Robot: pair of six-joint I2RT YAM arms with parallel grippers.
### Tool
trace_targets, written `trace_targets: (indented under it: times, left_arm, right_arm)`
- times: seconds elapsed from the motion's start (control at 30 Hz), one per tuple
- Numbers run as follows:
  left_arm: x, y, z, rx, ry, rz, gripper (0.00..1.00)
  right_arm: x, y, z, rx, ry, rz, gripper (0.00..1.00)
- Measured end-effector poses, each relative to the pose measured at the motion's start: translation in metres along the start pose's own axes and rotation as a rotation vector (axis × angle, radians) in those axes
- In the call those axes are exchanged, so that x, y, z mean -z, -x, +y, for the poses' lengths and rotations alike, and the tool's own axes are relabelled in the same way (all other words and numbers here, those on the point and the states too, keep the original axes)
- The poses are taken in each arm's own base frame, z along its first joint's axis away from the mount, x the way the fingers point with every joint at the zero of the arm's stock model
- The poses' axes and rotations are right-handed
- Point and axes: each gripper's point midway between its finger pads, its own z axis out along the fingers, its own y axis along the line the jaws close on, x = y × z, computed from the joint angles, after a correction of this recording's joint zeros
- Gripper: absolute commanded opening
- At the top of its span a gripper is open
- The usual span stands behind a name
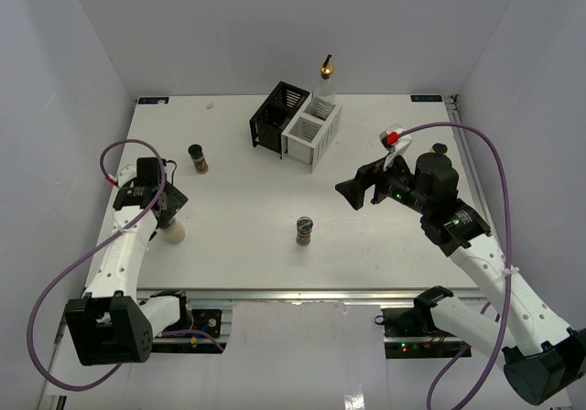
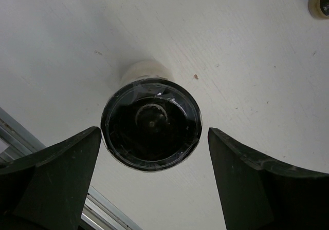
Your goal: Organize the condiment bottles
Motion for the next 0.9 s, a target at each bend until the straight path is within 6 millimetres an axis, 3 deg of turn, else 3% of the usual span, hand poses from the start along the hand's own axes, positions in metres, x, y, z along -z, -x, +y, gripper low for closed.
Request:
trace_targets:
  times: [0.23,0.37,0.5,0.63,0.9]
  left_arm:
    - [-0.006,0.002,-0.001,-0.003,0.017,-0.008,0.90]
    - [-0.008,0.005,0.001,-0.004,0.027,-0.026,0.70]
    - [-0.011,0.006,0.002,-0.013,0.029,-0.040,0.58]
    - [-0.013,0.008,-0.001,-0.027,0.011,-0.058,0.00]
    - [-0.001,0.007,-0.006,-0.089,-0.041,-0.027,0.00]
  right_arm:
    - [0.000,0.000,0.000,0.003,0.000,-0.001,0.96]
    - [0.000,0.000,0.000,0.003,0.000,-0.002,0.96]
    - [0.000,0.001,0.000,0.003,0.000,-0.002,0.96]
    - [0.000,0.001,0.000,0.004,0.001,-0.003,0.96]
    - [0.000,0.001,0.000,0.004,0.000,-0.003,0.96]
